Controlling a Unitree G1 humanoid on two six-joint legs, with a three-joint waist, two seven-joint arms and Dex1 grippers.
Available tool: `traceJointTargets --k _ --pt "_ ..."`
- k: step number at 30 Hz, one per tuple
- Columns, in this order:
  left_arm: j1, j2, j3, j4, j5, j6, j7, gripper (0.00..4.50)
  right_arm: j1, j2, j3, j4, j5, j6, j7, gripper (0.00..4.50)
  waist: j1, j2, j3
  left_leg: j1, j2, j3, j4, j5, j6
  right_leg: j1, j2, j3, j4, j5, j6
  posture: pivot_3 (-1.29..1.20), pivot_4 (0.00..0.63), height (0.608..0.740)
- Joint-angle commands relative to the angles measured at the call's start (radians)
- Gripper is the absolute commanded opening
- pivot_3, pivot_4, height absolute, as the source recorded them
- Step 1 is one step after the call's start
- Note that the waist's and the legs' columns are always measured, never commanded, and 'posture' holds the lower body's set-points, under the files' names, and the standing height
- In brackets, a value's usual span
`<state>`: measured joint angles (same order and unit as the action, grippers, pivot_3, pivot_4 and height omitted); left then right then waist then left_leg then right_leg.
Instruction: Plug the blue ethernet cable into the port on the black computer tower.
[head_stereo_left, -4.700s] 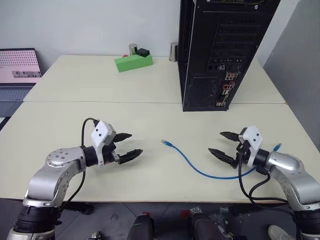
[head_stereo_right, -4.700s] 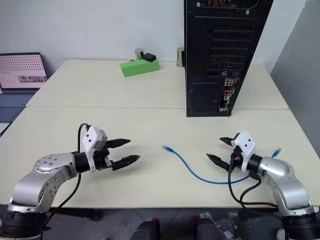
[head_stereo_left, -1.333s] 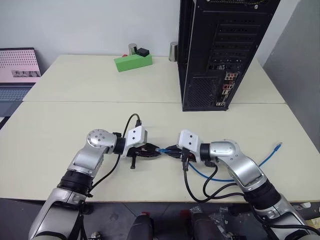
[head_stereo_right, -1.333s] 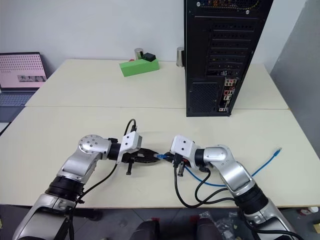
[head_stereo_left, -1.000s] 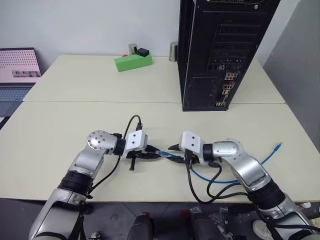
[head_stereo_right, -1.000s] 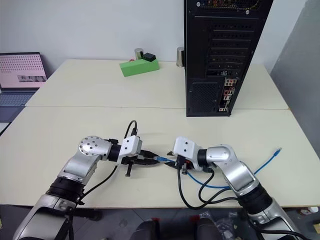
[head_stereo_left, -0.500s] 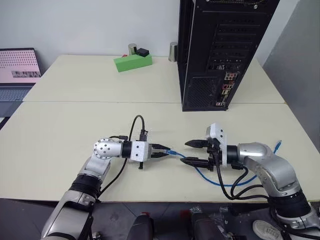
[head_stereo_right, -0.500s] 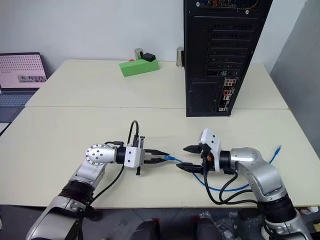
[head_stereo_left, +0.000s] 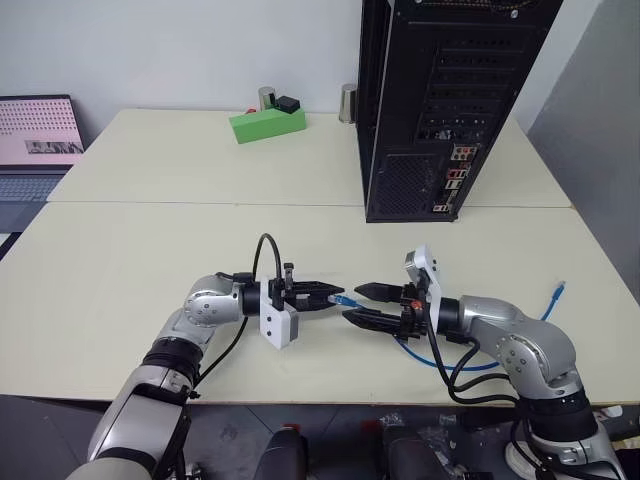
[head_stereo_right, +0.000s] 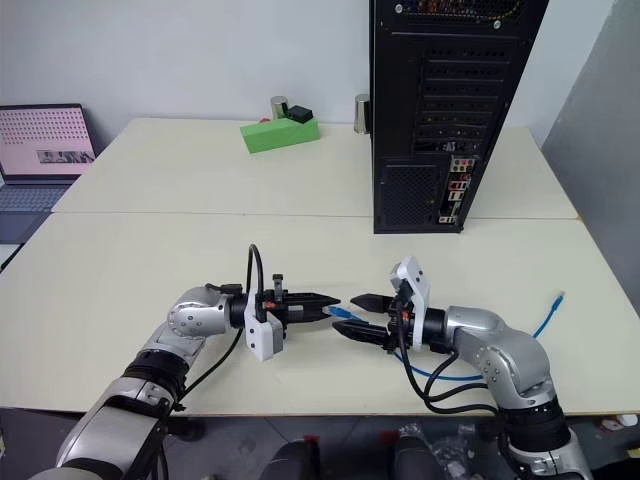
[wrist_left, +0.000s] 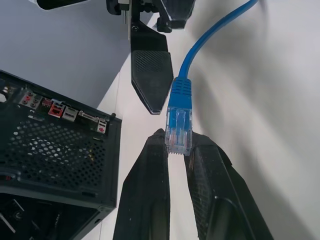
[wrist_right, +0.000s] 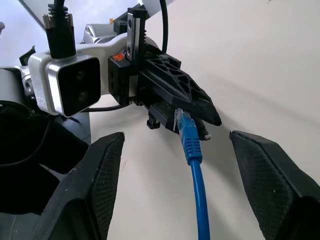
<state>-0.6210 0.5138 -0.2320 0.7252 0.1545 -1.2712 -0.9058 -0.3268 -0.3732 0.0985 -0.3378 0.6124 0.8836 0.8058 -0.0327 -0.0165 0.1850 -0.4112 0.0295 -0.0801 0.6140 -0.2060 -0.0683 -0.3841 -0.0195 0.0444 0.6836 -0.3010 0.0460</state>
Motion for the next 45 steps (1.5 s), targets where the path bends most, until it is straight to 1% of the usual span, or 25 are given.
traceJointTargets --k 1,3,4,6,7,8,9,10,13,14,17,23,27,28,29,31,35,37,39,40,42,45 --pt "-0.027 0.008 -0.007 0.0 0.022 -0.035 0.064 0.25 -0.002 0.005 -0.02 -0.003 0.035 -0.001 -0.007 3.38 0.0 0.0 0.0 0.0 0.0 0.0 0.0 0.0 0.0 0.0 0.0 0.0 0.0 0.0 0.0 0.0 0.15 0.74" --pt "-0.032 0.009 -0.009 0.002 0.036 -0.042 0.087 0.25 -0.005 0.005 -0.019 0.002 0.037 -0.002 -0.011 3.1 0.0 0.0 0.0 0.0 0.0 0.0 0.0 0.0 0.0 0.0 0.0 0.0 0.0 0.0 0.0 0.0 0.15 0.74" --pt "-0.035 0.01 -0.012 0.003 0.043 -0.044 0.097 0.25 -0.006 0.006 -0.018 0.004 0.038 -0.003 -0.012 2.8 0.0 0.0 0.0 0.0 0.0 0.0 0.0 0.0 0.0 0.0 0.0 0.0 0.0 0.0 0.0 0.0 0.15 0.74" --pt "-0.039 0.011 -0.019 0.006 0.055 -0.047 0.116 0.25 -0.009 0.007 -0.017 0.008 0.04 -0.005 -0.016 2.39 0.0 0.0 0.0 0.0 0.0 0.0 0.0 0.0 0.0 0.0 0.0 0.0 0.0 0.0 0.0 0.0 0.15 0.74" --pt "-0.041 0.013 -0.023 0.007 0.061 -0.05 0.125 0.24 -0.01 0.008 -0.017 0.01 0.041 -0.005 -0.019 2.06 0.0 0.0 0.0 0.0 0.0 0.0 0.0 0.0 0.0 0.0 0.0 0.0 0.0 0.0 0.0 0.0 0.15 0.74" --pt "-0.042 0.014 -0.027 0.006 0.068 -0.052 0.135 0.24 -0.012 0.009 -0.017 0.011 0.043 -0.006 -0.021 1.98 0.0 0.0 0.0 0.0 0.0 0.0 0.0 0.0 0.0 0.0 0.0 0.0 0.0 0.0 0.0 0.0 0.15 0.74" --pt "-0.042 0.014 -0.03 0.006 0.073 -0.053 0.143 0.24 -0.013 0.009 -0.017 0.013 0.045 -0.006 -0.023 1.69 0.0 0.0 0.0 0.0 0.0 0.0 0.0 0.0 0.0 0.0 0.0 0.0 0.0 0.0 0.0 0.0 0.15 0.74" --pt "-0.042 0.015 -0.032 0.003 0.077 -0.053 0.151 0.24 -0.013 0.01 -0.019 0.012 0.049 -0.005 -0.026 1.57 0.0 0.0 0.0 0.0 0.0 0.0 0.0 0.0 0.0 0.0 0.0 0.0 0.0 0.0 0.0 0.0 0.15 0.74" --pt "-0.041 0.019 -0.041 -0.003 0.088 -0.054 0.173 0.24 -0.015 0.009 -0.02 0.012 0.057 -0.003 -0.031 0.97 0.0 0.0 0.0 0.0 0.0 0.0 0.0 0.0 0.0 0.0 0.0 0.0 0.0 0.0 0.0 0.0 0.15 0.74" --pt "-0.042 0.021 -0.044 -0.003 0.092 -0.056 0.181 0.24 -0.016 0.009 -0.019 0.013 0.06 -0.002 -0.032 0.63 0.0 0.0 0.0 0.0 0.0 0.0 0.0 0.0 0.0 0.0 0.0 0.0 0.0 0.0 0.0 0.0 0.15 0.74" --pt "-0.041 0.026 -0.053 -0.005 0.1 -0.059 0.201 0.24 -0.019 0.011 -0.021 0.016 0.071 0.003 -0.036 0.03 0.0 0.0 0.0 0.0 0.0 0.0 0.0 0.0 0.0 0.0 0.0 0.0 0.0 0.0 0.0 0.0 0.15 0.74" --pt "-0.034 0.029 -0.054 -0.016 0.109 -0.051 0.244 0.24 -0.022 0.007 -0.021 0.017 0.088 0.015 -0.037 0.01 0.0 0.0 0.0 0.0 0.0 0.0 0.0 0.0 0.0 0.0 0.0 0.0 0.0 0.0 0.0 0.0 0.15 0.74" --pt "-0.015 0.039 -0.092 -0.035 0.048 -0.008 0.216 0.24 -0.029 -0.002 -0.028 0.019 0.094 0.025 -0.032 0.01 0.0 0.0 0.0 0.0 0.0 0.0 0.0 0.0 0.0 0.0 0.0 0.0 0.0 0.0 0.0 0.0 0.15 0.74" --pt "-0.008 0.043 -0.097 -0.043 0.028 0.011 0.209 0.94 -0.031 -0.009 -0.028 0.02 0.091 0.025 -0.029 0.01 0.0 0.0 0.0 0.0 0.0 0.0 0.0 0.0 0.0 0.0 0.0 0.0 0.0 0.0 0.0 0.0 0.15 0.74" --pt "-0.002 0.048 -0.104 -0.053 0.011 0.029 0.2 1.04 -0.03 -0.015 -0.029 0.018 0.09 0.024 -0.027 0.01 0.0 0.0 0.0 0.0 0.0 0.0 0.0 0.0 0.0 0.0 0.0 0.0 0.0 0.0 0.0 0.0 0.15 0.74" --pt "0.015 0.058 -0.114 -0.072 -0.022 0.072 0.18 1.54 -0.026 -0.028 -0.031 0.013 0.09 0.02 -0.025 0.01 0.0 0.0 0.0 0.0 0.0 0.0 0.0 0.0 0.0 0.0 0.0 0.0 0.0 0.0 0.0 0.0 0.15 0.74" --pt "0.062 0.072 -0.11 -0.131 -0.126 0.213 0.122 2.35 -0.011 -0.046 -0.063 -0.009 0.095 0.012 -0.049 0.01 -0.001 0.0 0.0 0.0 0.0 0.0 0.0 0.0 0.0 0.0 0.0 0.0 0.0 0.0 0.0 0.0 0.15 0.74" --pt "0.101 0.06 -0.098 -0.216 -0.242 0.417 0.066 2.69 0.002 -0.049 -0.102 -0.029 0.092 0.001 -0.086 0.01 -0.001 0.0 0.0 0.0 0.0 0.0 0.0 0.0 0.0 0.0 0.0 0.0 0.0 0.0 0.0 0.0 0.15 0.74" --pt "0.131 0.049 -0.093 -0.321 -0.328 0.616 0.032 3.03 0.016 -0.049 -0.156 -0.052 0.08 -0.017 -0.143 0.01 -0.001 0.0 0.0 0.0 0.0 0.0 0.0 0.0 0.0 0.0 0.0 0.0 0.001 0.0 0.0 0.0 0.15 0.74" --pt "0.144 0.047 -0.092 -0.37 -0.349 0.694 0.023 3.23 0.023 -0.049 -0.178 -0.06 0.077 -0.023 -0.164 0.01 -0.001 0.0 0.0 0.0 0.0 0.0 0.0 0.0 0.0 0.0 0.0 0.0 0.001 0.0 0.0 0.0 0.15 0.74" --pt "0.162 0.024 -0.071 -0.464 -0.38 0.845 0.059 3.64 0.042 -0.052 -0.216 -0.076 0.037 -0.058 -0.226 0.01 -0.001 0.0 0.0 -0.001 0.0 0.0 0.0 0.0 0.0 0.0 0.0 0.0 0.001 0.0 0.0 0.0 0.15 0.74" --pt "0.147 -0.01 -0.029 -0.539 -0.411 1.039 0.116 3.65 0.044 -0.049 -0.222 -0.093 -0.064 -0.106 -0.344 0.01 0.0 0.0 0.0 -0.001 0.0 0.0 0.0 0.0 0.0 0.0 0.0 0.0 0.001 0.0 0.0 0.0 0.15 0.74"
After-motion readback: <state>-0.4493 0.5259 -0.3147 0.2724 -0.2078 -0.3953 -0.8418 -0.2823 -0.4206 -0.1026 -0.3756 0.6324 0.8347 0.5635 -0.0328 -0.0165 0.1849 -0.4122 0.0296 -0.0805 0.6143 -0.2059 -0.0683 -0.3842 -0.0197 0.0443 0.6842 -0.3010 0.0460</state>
